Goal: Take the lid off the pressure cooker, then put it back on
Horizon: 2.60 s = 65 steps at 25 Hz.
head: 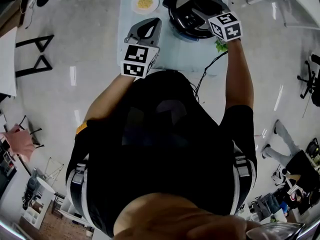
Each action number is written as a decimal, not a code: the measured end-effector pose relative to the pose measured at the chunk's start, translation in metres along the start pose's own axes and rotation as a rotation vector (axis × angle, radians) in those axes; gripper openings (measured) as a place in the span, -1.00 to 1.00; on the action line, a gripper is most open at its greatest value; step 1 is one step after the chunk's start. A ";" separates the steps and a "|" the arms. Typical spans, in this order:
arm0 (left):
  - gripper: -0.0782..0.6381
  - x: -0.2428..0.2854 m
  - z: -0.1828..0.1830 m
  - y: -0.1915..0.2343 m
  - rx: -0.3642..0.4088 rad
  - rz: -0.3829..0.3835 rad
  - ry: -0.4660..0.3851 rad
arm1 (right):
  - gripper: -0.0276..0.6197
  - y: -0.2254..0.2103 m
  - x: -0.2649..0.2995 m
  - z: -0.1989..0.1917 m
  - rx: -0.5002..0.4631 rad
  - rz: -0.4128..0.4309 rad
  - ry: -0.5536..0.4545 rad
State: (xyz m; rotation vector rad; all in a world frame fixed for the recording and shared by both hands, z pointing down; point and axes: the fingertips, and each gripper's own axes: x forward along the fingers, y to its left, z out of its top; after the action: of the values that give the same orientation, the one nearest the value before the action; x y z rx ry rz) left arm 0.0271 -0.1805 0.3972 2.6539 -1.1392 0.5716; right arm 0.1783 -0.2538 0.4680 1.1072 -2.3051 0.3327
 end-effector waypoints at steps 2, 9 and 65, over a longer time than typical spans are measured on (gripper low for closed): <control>-0.76 -0.001 0.002 0.001 -0.001 0.015 0.004 | 0.05 0.000 0.001 0.002 0.000 0.002 -0.013; -0.76 0.001 0.002 -0.005 -0.035 0.078 0.031 | 0.05 0.000 -0.013 0.010 -0.049 -0.066 -0.015; -0.76 -0.290 -0.114 -0.125 -0.008 0.153 -0.092 | 0.03 0.402 -0.193 -0.033 0.126 -0.169 -0.190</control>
State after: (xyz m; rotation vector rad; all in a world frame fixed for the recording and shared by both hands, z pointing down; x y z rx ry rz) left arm -0.0951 0.1315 0.3748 2.6264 -1.3764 0.4733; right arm -0.0245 0.1373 0.3896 1.4425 -2.3585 0.3233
